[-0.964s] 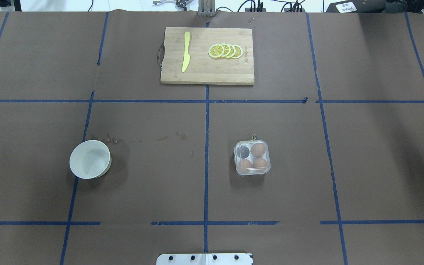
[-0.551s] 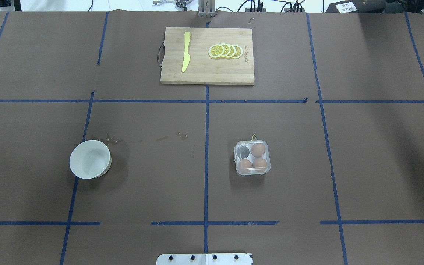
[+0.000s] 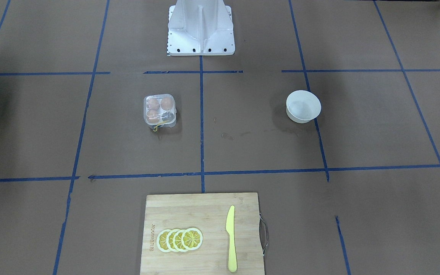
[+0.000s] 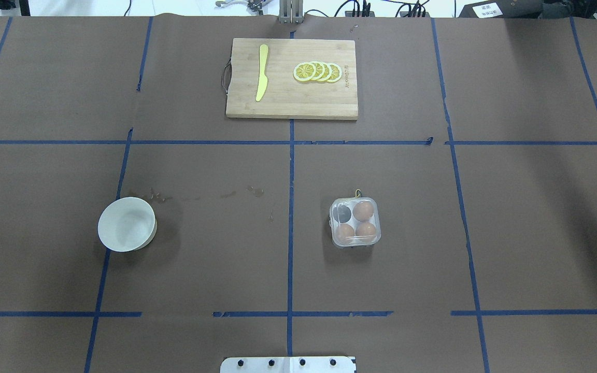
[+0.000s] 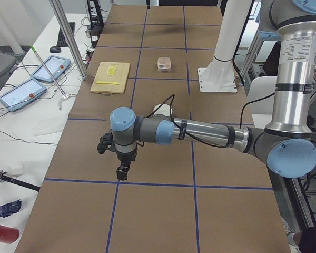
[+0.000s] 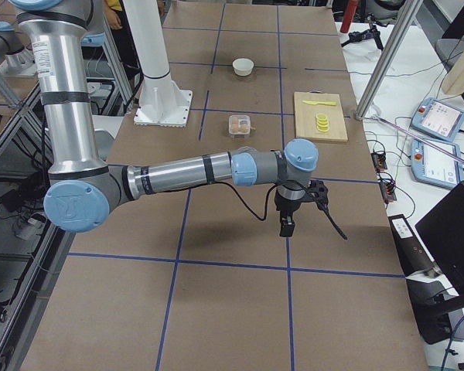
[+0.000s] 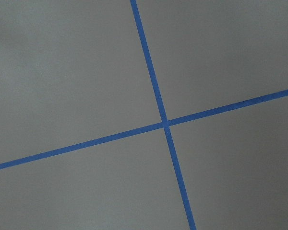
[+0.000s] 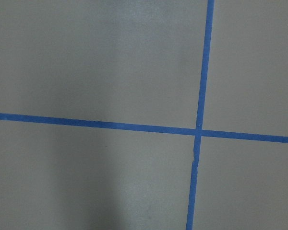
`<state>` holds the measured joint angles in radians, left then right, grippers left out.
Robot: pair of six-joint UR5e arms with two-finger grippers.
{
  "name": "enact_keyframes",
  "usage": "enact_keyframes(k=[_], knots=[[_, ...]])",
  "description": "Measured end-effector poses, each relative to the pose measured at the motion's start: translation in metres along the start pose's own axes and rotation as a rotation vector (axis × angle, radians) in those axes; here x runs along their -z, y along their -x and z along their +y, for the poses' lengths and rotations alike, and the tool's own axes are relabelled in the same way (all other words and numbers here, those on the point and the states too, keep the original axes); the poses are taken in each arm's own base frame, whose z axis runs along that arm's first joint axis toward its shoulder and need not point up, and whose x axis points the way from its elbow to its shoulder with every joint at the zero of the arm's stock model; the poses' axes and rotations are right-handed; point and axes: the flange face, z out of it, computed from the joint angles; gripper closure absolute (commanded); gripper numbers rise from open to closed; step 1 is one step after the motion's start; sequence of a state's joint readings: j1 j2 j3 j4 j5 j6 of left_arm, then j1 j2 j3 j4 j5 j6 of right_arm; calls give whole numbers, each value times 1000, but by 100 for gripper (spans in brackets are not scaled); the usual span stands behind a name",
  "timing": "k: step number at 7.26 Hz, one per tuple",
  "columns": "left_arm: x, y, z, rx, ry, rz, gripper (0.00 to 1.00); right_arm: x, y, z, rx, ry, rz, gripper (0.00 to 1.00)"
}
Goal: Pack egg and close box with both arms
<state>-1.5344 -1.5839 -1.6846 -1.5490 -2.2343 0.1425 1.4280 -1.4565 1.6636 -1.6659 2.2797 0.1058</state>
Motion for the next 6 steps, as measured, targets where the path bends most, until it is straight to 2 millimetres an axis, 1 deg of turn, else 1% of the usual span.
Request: enact_keyframes(k=[2, 3, 5, 6], knots=[[-4, 3, 5, 11, 14, 2, 0, -1, 0, 0, -3, 3, -9, 0], [-3, 2, 4, 21, 27, 3, 0, -3, -2, 0, -5, 6, -9, 0], [5, -1, -4, 42, 53, 7, 0, -5, -4, 0, -7, 9, -9, 0], [8, 0, -4, 48, 58, 7, 0, -5, -3, 0, -7, 10, -13, 0]])
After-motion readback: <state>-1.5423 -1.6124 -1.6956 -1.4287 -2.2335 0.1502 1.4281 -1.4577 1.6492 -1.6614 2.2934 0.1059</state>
